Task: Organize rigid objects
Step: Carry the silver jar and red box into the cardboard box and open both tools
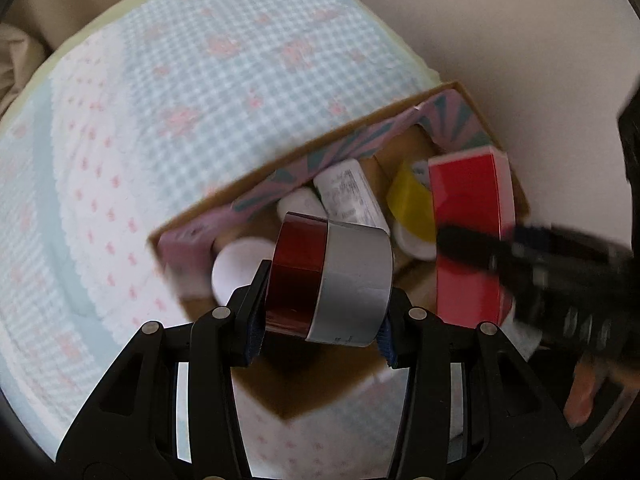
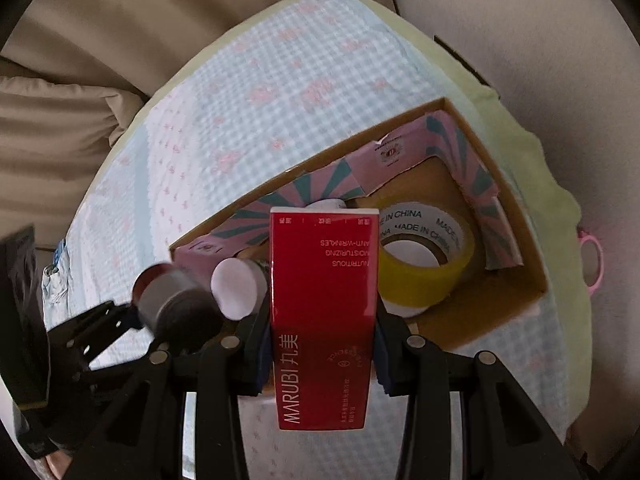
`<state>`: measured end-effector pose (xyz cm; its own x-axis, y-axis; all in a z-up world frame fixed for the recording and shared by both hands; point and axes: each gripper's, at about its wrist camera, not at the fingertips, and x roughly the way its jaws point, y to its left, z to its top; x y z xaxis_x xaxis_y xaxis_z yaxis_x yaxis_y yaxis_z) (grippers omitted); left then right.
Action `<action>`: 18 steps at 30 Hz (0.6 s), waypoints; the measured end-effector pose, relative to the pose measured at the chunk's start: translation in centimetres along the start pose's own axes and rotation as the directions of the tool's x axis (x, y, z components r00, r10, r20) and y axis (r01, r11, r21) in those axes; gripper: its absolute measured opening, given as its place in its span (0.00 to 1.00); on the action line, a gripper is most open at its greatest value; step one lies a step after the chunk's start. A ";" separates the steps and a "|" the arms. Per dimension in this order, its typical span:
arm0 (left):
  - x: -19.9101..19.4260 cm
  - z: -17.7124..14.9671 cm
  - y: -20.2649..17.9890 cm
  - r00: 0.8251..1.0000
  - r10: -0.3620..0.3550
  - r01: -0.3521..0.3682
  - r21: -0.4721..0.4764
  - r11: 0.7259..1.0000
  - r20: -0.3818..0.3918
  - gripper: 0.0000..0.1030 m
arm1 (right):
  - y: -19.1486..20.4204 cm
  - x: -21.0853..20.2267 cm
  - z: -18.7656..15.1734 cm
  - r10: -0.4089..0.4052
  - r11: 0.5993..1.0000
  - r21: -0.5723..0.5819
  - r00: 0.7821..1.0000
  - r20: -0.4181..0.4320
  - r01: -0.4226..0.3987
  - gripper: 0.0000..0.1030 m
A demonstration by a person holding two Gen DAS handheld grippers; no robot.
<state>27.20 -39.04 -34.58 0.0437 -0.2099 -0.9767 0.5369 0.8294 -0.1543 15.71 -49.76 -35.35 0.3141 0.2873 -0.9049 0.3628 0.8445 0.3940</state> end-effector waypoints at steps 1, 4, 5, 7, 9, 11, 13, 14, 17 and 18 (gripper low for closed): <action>0.9 0.8 -0.2 1.000 0.014 -0.013 0.021 1.000 -0.011 0.40 | -0.2 0.5 0.0 0.006 1.000 0.007 1.000 0.000 -0.006 0.37; 2.8 1.9 -0.5 0.998 0.052 -0.049 0.085 0.995 -0.034 0.40 | -1.2 2.0 -0.2 0.038 0.997 0.070 0.999 0.001 -0.038 0.37; 3.4 2.1 -0.6 0.997 0.063 -0.058 0.101 0.993 -0.045 0.40 | -1.6 2.3 -0.3 0.045 0.995 0.090 0.999 0.002 -0.045 0.37; 4.3 2.2 -0.5 0.995 0.067 -0.059 0.112 0.992 -0.067 0.40 | -2.5 3.1 -0.6 0.066 0.988 0.143 0.998 -0.002 -0.065 0.37; 5.1 2.3 -0.5 0.994 0.074 -0.064 0.129 0.990 -0.081 0.40 | -2.7 3.6 -0.8 0.085 0.985 0.153 0.996 -0.005 -0.083 0.37; 5.5 2.4 -0.6 0.992 0.089 -0.076 0.147 0.986 -0.086 0.40 | -2.5 3.9 -1.1 0.101 0.984 0.145 0.995 -0.015 -0.098 0.37; 5.4 2.7 -0.3 0.993 0.086 -0.074 0.145 0.987 -0.080 0.41 | -2.6 4.1 -1.4 0.130 0.976 0.179 0.991 -0.017 -0.124 0.37; 4.9 2.9 -0.1 0.994 0.087 -0.078 0.145 0.986 -0.063 0.47 | -2.8 4.1 -1.5 0.135 0.973 0.193 0.991 -0.014 -0.130 0.38; 3.9 3.2 0.2 0.995 0.092 -0.084 0.152 0.985 -0.042 0.83 | -2.8 3.5 -1.6 0.140 0.970 0.195 0.990 0.021 -0.142 0.48; 3.6 3.1 0.6 0.997 0.066 -0.058 0.144 0.988 -0.047 0.95 | -2.9 3.0 -1.7 0.121 0.971 0.201 0.992 0.032 -0.126 0.61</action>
<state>30.28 -40.92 -37.72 0.0394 -0.1306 -0.9906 0.6488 0.7573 -0.0741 14.07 -50.58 -39.45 0.3840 0.3730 -0.8446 0.4896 0.6933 0.5288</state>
